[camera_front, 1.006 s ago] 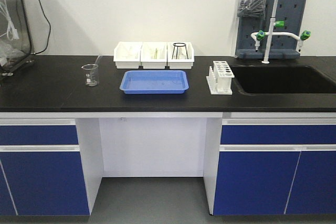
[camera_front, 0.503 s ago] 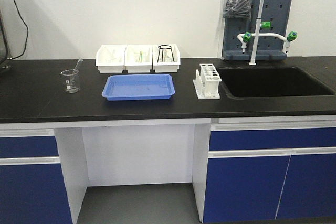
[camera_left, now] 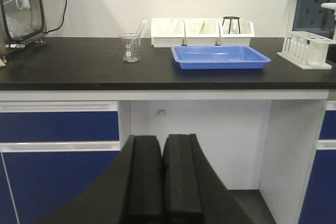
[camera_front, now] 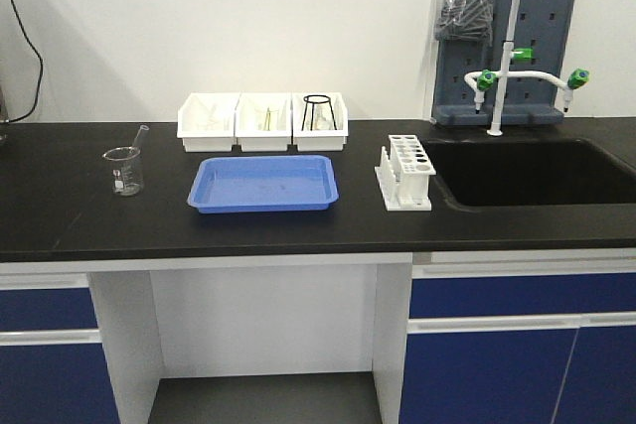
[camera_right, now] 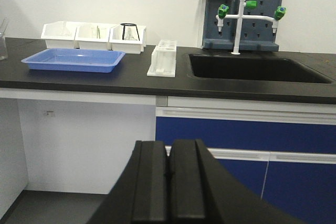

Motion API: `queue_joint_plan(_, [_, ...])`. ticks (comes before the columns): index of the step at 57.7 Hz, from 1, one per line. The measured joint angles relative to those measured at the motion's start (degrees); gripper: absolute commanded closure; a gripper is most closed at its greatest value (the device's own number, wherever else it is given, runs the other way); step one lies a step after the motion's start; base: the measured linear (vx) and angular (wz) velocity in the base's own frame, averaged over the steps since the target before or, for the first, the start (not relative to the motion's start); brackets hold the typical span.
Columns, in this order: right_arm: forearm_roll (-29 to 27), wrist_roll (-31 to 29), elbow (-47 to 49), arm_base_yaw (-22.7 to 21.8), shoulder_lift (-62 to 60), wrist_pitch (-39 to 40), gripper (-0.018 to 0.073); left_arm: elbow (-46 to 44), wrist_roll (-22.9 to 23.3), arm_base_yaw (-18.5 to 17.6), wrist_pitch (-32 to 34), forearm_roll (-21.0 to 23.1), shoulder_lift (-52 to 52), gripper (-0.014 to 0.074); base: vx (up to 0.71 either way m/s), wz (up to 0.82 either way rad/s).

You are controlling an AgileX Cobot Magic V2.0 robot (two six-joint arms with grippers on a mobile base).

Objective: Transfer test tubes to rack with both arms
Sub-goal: 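Drive the base up to the bench facing the bins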

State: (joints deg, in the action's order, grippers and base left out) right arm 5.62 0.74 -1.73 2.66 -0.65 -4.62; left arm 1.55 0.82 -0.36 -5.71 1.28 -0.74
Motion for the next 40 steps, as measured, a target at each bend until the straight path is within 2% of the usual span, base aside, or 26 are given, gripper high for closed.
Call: queue_joint_plan(40, [0.0, 0.0, 0.0, 0.0, 0.0, 0.0, 0.0572, 0.0, 0.0, 0.0, 0.0, 0.0, 0.0, 0.0602, 0.34, 0.06])
